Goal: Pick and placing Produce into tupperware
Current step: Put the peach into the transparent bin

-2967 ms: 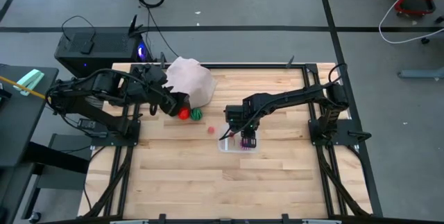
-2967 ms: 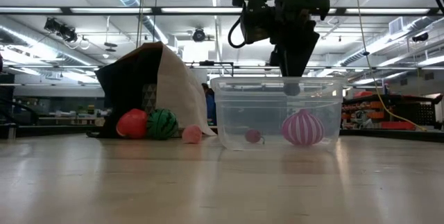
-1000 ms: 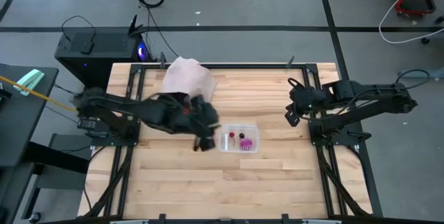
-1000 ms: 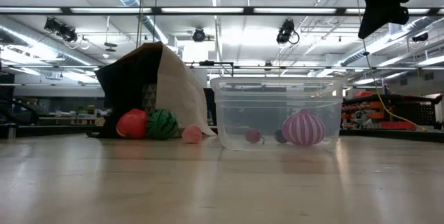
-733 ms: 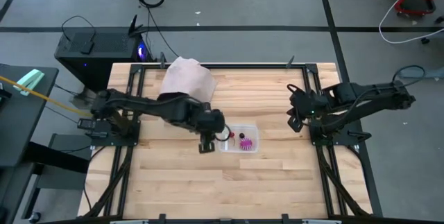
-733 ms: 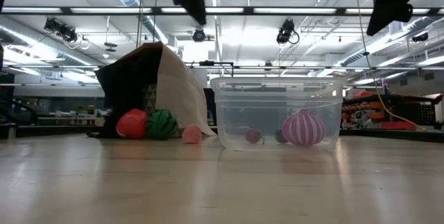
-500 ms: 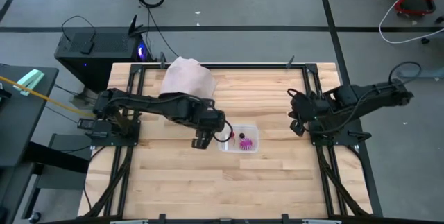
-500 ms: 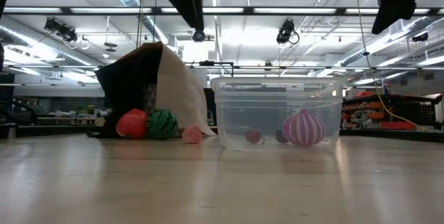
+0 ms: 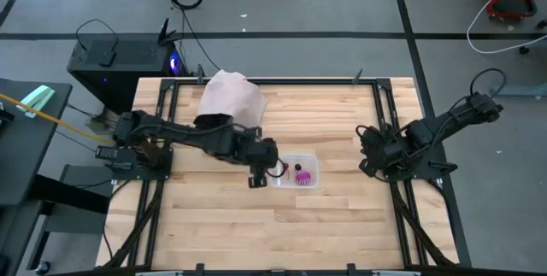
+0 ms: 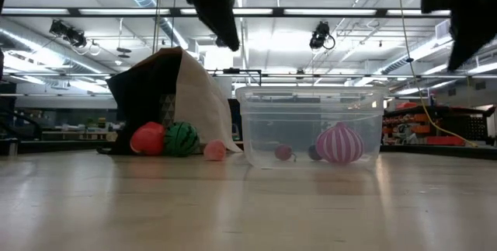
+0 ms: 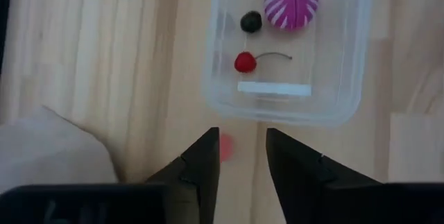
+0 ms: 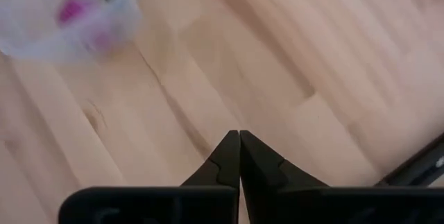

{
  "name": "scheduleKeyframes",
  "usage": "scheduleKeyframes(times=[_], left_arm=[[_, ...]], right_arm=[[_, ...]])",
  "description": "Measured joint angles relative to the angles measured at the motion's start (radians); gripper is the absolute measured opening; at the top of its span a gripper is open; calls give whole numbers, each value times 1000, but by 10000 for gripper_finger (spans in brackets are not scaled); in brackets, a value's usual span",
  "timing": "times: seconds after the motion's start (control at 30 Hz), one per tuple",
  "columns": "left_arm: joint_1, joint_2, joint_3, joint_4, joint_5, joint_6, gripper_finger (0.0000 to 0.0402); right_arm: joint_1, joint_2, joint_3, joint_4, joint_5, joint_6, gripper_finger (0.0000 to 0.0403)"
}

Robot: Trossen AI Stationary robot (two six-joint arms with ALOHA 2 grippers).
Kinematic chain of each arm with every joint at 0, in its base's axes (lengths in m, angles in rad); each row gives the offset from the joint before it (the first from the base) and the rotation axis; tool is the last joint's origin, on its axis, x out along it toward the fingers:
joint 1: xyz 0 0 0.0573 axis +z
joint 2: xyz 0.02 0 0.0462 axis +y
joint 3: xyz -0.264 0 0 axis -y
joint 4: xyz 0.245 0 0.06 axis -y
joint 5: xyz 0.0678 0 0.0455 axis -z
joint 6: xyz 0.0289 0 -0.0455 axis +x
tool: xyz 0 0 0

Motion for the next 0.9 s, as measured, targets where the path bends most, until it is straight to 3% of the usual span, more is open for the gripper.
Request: scheduleKeyframes(times=[0.17, 0.33, 0.63, 0.9], left_arm=[[-77, -116, -165, 103, -198, -181, 95], [-135, -214, -364, 184, -233, -305, 80], [-183, -207, -624, 370, -225, -261, 84], [-131, -189, -680, 516, -226, 40, 116]], right_arm=[[66, -4, -63, 48, -28, 85, 11], [84, -5, -63, 83, -27, 84, 11], [84, -10, -63, 111, -29, 136, 11], [84, -9, -63, 150, -35, 189, 11]])
